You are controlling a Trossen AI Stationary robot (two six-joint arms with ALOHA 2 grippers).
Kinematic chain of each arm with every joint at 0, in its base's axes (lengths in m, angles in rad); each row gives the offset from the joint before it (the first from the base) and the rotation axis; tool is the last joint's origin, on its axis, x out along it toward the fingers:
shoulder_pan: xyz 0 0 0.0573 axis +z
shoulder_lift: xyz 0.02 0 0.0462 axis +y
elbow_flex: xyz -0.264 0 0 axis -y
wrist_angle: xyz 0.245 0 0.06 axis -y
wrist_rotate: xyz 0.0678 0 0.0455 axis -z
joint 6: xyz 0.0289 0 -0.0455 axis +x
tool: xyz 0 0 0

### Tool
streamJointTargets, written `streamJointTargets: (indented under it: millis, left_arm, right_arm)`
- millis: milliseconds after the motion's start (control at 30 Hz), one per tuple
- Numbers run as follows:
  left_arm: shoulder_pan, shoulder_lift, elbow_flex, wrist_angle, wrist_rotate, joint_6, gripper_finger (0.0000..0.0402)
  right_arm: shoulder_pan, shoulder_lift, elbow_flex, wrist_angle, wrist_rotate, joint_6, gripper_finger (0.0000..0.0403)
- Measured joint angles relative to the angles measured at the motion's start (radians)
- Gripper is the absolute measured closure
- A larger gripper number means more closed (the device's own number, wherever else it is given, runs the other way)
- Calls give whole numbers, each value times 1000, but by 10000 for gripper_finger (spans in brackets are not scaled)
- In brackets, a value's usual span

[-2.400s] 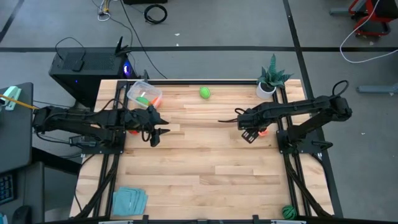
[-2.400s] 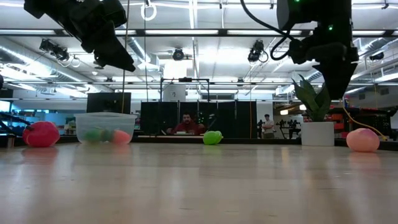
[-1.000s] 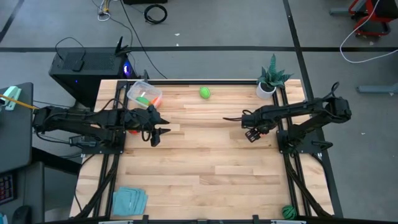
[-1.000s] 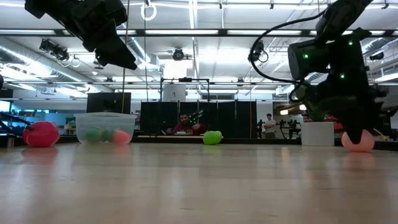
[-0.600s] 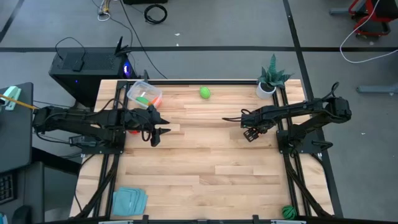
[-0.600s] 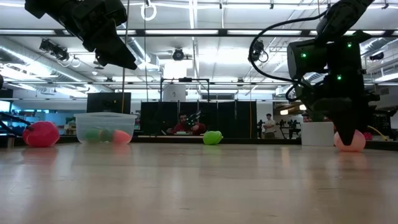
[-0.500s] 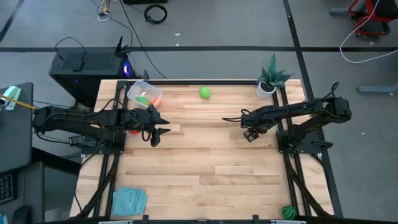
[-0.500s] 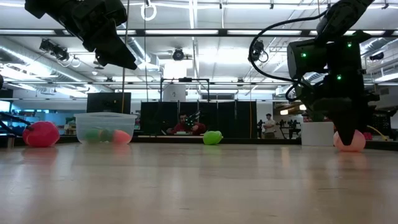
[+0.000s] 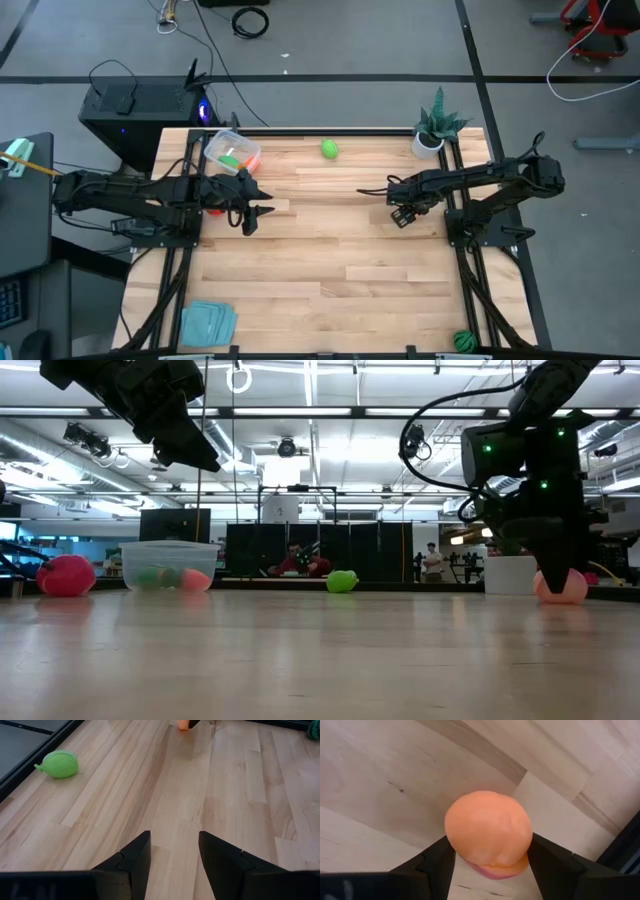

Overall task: Pick and placing Produce into tupperware
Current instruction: Put the light orange peach into the transparent bin

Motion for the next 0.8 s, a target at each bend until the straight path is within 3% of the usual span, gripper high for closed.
streamJointTargets:
  millis: [567, 800]
  left_arm:
    - [0, 0, 0, 0, 0, 0, 226]
    - [0, 0, 0, 0, 0, -2, 227]
  right_arm:
    - [1, 1, 220, 5, 5, -102, 167]
    - [2, 1, 332, 151, 20, -187, 167]
